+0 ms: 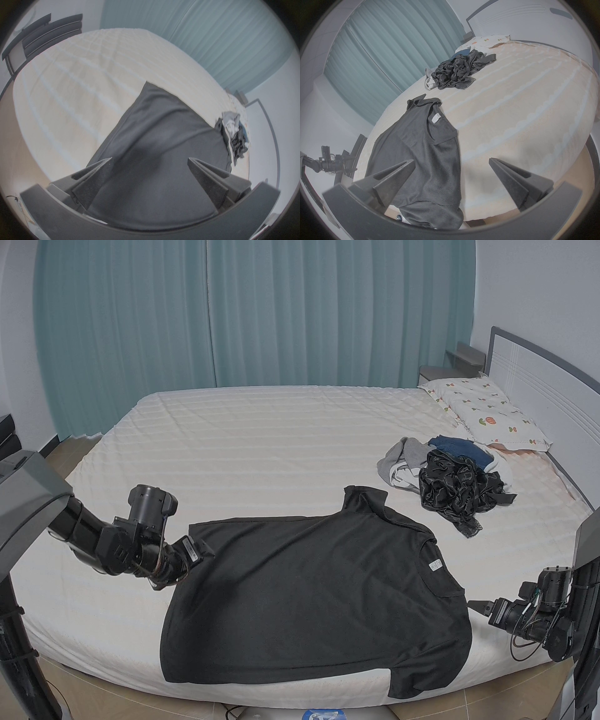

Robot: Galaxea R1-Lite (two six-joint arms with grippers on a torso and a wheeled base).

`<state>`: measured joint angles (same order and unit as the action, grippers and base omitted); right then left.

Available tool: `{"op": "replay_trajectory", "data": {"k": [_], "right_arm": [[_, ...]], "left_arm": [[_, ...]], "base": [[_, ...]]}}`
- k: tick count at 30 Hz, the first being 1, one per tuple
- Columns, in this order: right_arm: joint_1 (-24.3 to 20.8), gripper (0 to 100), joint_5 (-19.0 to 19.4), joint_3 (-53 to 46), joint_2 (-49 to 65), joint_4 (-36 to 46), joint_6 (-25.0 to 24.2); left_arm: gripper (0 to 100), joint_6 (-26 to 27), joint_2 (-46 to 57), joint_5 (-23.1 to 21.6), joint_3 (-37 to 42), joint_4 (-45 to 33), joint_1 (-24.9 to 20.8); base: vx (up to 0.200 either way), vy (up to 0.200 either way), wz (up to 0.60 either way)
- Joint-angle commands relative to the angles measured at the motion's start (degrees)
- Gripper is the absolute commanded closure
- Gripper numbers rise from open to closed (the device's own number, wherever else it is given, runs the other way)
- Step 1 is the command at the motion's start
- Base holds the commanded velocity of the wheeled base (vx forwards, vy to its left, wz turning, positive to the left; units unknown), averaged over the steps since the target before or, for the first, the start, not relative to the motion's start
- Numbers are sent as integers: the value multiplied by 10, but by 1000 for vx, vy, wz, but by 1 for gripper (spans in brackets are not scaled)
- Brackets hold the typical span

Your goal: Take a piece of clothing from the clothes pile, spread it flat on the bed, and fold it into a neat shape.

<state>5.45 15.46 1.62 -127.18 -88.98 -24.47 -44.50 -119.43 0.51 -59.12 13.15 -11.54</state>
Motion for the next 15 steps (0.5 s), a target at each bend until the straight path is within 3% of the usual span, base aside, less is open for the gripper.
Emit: {"op": "replay_trajectory", "data": {"k": [1,9,11,15], "right_arm": [[-14,0,0,2,-10,-6,-16],[-24,0,-3,2,-10,-6,-17],[-33,0,-5,1,-10,-6,-17],[-33,0,-6,0,-7,-6,-17]], "left_arm": [[0,-1,-148,0,-148,23,39],[0,-2,-263,3,-312,26,60],[0,-23,-306,9,-380,42,70],[0,-31,-331,13,-413,63,74]], "base": [[0,0,0],[0,0,0],[0,0,0],[0,0,0]]}}
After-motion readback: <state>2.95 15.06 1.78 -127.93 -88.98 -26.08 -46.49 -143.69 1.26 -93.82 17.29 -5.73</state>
